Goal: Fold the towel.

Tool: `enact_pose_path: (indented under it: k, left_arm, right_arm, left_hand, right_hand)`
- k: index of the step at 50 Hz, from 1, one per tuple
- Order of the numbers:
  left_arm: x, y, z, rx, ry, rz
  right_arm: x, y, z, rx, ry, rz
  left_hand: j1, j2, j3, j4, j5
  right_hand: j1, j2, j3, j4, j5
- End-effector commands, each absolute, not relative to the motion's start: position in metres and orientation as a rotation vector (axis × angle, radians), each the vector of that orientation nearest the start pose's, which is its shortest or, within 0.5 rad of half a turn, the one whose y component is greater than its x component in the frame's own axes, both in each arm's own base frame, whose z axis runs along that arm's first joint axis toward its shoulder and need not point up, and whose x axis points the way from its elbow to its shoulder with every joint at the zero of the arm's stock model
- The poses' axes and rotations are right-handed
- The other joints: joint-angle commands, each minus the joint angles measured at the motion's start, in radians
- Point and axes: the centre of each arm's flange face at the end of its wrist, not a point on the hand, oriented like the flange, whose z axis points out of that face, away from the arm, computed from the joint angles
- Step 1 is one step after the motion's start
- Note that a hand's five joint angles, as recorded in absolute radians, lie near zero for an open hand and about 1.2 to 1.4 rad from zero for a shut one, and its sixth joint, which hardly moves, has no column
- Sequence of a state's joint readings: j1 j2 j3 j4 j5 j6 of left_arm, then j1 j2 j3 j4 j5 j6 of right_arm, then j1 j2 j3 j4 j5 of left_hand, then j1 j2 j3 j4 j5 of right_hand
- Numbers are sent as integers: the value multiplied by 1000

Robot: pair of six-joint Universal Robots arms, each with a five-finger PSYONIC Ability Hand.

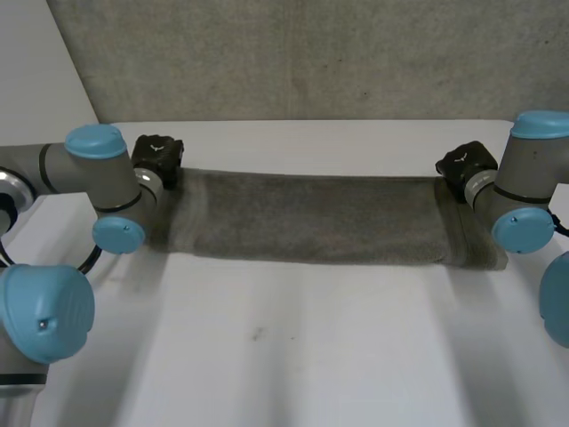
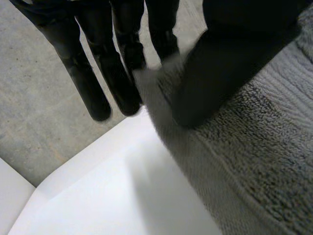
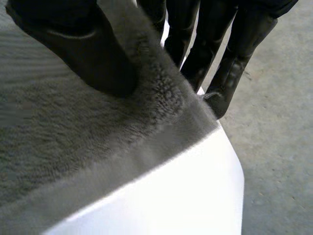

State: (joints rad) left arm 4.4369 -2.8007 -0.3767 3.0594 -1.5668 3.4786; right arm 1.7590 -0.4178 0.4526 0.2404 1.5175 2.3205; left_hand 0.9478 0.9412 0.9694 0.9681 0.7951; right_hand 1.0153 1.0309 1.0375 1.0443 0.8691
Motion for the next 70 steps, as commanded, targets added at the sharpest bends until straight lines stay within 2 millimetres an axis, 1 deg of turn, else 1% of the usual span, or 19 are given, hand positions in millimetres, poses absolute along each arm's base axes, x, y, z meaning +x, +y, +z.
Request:
enact_pose_path:
  k: [1,2,5,8,14,21,28,32,36,40,49,53,55,57,58,60,62,66,70]
  left_arm:
    - [-283,-463,130,732,2206,-2090]
    - [-290,-459,134,747,2201,-2103]
    - [-296,-454,144,759,2197,-2120]
    - [-294,-448,152,764,2217,-2099]
    - [-290,-436,163,771,2260,-2056]
    - [-275,-403,179,742,2345,-2014]
    - [-261,-374,191,720,2306,-2067]
    - [-247,-352,198,691,2275,-2096]
    - [-236,-340,198,668,2268,-2097]
    - [-229,-326,189,660,2273,-2087]
    - [-225,-310,176,643,2293,-2089]
    - [-225,-309,173,639,2294,-2092]
    - [-225,-309,173,638,2295,-2093]
    - [-225,-309,173,638,2295,-2093]
    - [-225,-309,173,638,2295,-2093]
    - [-224,-309,173,636,2295,-2092]
    - [-225,-308,172,640,2297,-2092]
    - [-224,-308,171,639,2300,-2087]
    - [-224,-307,170,638,2302,-2083]
  right_arm:
    - [234,-470,138,-1390,2454,-2112]
    - [239,-468,142,-1379,2437,-2123]
    - [240,-466,155,-1345,2421,-2147]
    - [240,-464,170,-1269,2406,-2167]
    - [239,-454,184,-1182,2388,-2130]
    - [234,-417,195,-1225,2405,-1999]
    - [222,-385,194,-1238,2456,-1906]
    - [211,-367,184,-1233,2479,-1860]
    - [205,-356,173,-1232,2485,-1826]
    - [196,-349,155,-1218,2516,-1790]
    - [188,-350,130,-1200,2529,-1810]
    - [188,-357,118,-1197,2520,-1838]
    - [187,-359,114,-1198,2521,-1839]
    - [186,-362,109,-1227,2527,-1836]
    - [186,-362,109,-1227,2527,-1836]
    - [181,-368,108,-1260,2542,-1852]
    - [176,-372,108,-1269,2559,-1867]
    - [162,-382,112,-1266,2588,-1913]
    - [127,-401,120,-1279,2661,-1990]
  left_hand:
    - [-690,-684,-712,-711,-712]
    - [-773,-767,-795,-794,-795]
    - [-773,-767,-795,-794,-795]
    - [-773,-767,-795,-794,-795]
    - [-773,-767,-795,-794,-795]
    - [-770,-763,-791,-790,-791]
    - [-773,-767,-795,-794,-795]
    - [-773,-767,-795,-794,-795]
    - [-773,-767,-795,-794,-795]
    - [-773,-767,-795,-794,-795]
    - [-773,-767,-795,-794,-795]
    - [-773,-767,-795,-794,-795]
    - [-773,-767,-795,-794,-795]
    - [-773,-767,-795,-794,-795]
    - [-773,-767,-795,-794,-795]
    - [-773,-767,-795,-794,-795]
    - [-773,-767,-795,-794,-795]
    - [-773,-767,-795,-794,-795]
    - [-773,-767,-795,-794,-795]
  right_hand:
    - [-841,-856,-863,-870,-869]
    - [-841,-856,-863,-870,-869]
    - [-841,-856,-863,-870,-869]
    - [-841,-856,-863,-870,-869]
    - [-841,-856,-863,-870,-869]
    - [-841,-856,-863,-870,-869]
    - [-841,-856,-863,-870,-869]
    - [-841,-856,-863,-870,-869]
    - [-841,-856,-863,-870,-869]
    - [-841,-856,-863,-870,-869]
    - [-841,-856,-863,-870,-869]
    - [-701,-717,-724,-730,-730]
    - [-610,-626,-633,-639,-639]
    - [-289,-305,-311,-318,-317]
    - [-287,-303,-310,-316,-316]
    - [293,278,271,265,265]
    - [380,365,358,351,352]
    - [381,365,359,352,353]
    - [381,365,359,352,353]
